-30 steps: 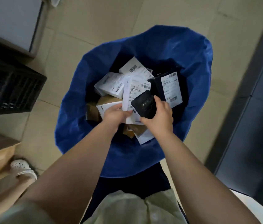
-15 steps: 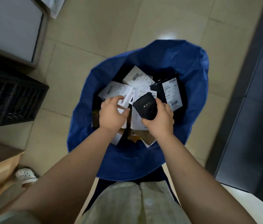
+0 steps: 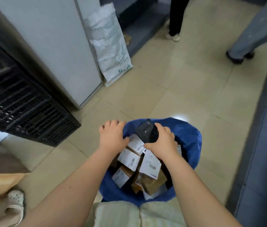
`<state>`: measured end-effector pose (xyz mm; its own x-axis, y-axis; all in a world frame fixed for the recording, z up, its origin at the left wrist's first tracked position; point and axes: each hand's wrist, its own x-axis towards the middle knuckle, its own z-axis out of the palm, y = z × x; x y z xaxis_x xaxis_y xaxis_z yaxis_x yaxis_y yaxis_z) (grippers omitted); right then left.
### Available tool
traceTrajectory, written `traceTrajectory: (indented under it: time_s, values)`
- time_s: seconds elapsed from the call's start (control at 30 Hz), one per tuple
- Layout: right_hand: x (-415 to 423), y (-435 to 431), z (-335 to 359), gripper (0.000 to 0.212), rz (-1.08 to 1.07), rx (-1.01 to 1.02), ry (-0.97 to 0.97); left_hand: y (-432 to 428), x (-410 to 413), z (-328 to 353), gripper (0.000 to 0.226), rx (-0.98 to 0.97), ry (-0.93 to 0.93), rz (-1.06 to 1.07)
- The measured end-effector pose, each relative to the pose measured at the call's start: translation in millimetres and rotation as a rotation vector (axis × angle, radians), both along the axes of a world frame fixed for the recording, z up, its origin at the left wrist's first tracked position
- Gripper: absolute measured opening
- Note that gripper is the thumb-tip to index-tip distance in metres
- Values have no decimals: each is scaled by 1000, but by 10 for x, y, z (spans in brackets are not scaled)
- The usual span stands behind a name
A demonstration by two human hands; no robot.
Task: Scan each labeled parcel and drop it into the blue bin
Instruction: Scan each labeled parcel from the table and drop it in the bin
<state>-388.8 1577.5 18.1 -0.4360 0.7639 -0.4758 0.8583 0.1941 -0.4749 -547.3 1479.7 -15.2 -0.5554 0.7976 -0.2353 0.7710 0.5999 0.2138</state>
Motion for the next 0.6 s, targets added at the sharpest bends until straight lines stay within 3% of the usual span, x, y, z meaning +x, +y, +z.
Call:
traceTrajectory:
  time_s: [0.13, 0.4, 0.6]
  values:
    - [-248, -228, 385, 71, 219, 39, 128, -488, -90, 397, 69, 27, 79, 222]
    - [-694, -977, 772, 69, 665, 130, 317, -1994, 170, 863, 68, 210, 149, 868]
    - [-822, -2004, 890, 90, 1051, 89, 356, -3211, 775, 1060, 64, 297, 204, 1271]
